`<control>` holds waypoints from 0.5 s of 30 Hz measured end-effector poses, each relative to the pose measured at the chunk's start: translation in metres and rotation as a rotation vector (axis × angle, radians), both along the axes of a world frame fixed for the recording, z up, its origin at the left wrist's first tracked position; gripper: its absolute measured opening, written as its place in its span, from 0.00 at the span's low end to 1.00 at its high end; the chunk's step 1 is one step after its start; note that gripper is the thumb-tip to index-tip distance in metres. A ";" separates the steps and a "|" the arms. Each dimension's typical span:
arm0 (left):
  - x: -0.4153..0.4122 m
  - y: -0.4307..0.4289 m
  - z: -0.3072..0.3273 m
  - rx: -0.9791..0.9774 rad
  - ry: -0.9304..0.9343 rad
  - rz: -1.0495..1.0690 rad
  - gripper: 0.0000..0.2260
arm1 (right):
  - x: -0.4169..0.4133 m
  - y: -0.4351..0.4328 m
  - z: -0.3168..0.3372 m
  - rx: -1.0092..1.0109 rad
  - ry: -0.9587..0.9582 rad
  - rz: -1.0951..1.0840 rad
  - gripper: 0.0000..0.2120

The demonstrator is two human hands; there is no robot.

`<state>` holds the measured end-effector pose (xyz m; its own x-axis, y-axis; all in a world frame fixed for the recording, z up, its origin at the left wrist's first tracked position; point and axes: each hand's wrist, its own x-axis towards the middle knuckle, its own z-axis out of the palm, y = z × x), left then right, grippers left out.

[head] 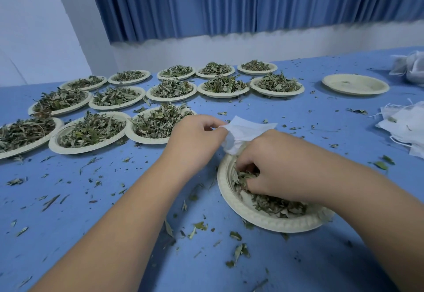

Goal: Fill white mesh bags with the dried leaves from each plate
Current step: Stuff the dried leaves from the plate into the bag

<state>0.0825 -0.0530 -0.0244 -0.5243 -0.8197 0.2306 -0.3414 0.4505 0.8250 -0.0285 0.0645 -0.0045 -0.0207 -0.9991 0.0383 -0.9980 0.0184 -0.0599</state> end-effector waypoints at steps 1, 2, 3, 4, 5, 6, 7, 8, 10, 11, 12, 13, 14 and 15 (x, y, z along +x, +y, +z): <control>0.000 0.001 0.000 -0.019 0.006 0.005 0.07 | -0.001 0.000 0.000 -0.004 -0.025 0.000 0.10; 0.000 0.002 0.000 -0.052 0.007 0.014 0.07 | -0.002 0.001 0.001 -0.007 -0.060 0.003 0.10; 0.000 0.003 0.001 -0.096 0.007 0.026 0.07 | -0.004 0.002 0.002 -0.008 -0.099 0.004 0.08; 0.000 0.004 0.001 -0.148 0.009 0.039 0.07 | -0.006 0.002 0.004 -0.008 -0.137 0.005 0.05; 0.000 0.005 0.002 -0.210 0.010 0.057 0.07 | -0.008 0.003 0.006 -0.009 -0.180 0.006 0.04; 0.001 0.006 0.003 -0.281 0.008 0.079 0.07 | -0.011 0.004 0.008 -0.012 -0.226 0.007 0.05; 0.001 0.008 0.004 -0.358 0.003 0.103 0.07 | -0.014 0.004 0.010 -0.016 -0.275 0.002 0.06; 0.001 0.009 0.005 -0.432 -0.006 0.127 0.07 | -0.017 0.005 0.012 -0.023 -0.320 -0.007 0.06; 0.001 0.011 0.007 -0.537 -0.027 0.166 0.07 | -0.021 0.008 0.016 -0.044 -0.388 -0.025 0.04; 0.001 0.012 0.007 -0.568 -0.043 0.177 0.08 | -0.024 0.010 0.018 -0.062 -0.418 -0.027 0.05; 0.000 0.012 0.007 -0.586 -0.066 0.183 0.09 | -0.026 0.011 0.019 -0.075 -0.443 -0.021 0.06; -0.001 0.012 0.006 -0.600 -0.102 0.183 0.10 | -0.028 0.013 0.021 -0.085 -0.474 -0.017 0.08; -0.002 0.012 0.005 -0.607 -0.146 0.178 0.11 | -0.029 0.014 0.023 -0.096 -0.510 -0.015 0.08; -0.003 0.012 0.004 -0.606 -0.185 0.166 0.12 | -0.030 0.015 0.025 -0.108 -0.542 -0.012 0.08</control>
<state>0.0800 -0.0405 -0.0202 -0.4773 -0.6462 0.5955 -0.5584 0.7463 0.3622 -0.0583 0.0798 0.0202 -0.0768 -0.9896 0.1212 -0.8235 -0.0056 -0.5673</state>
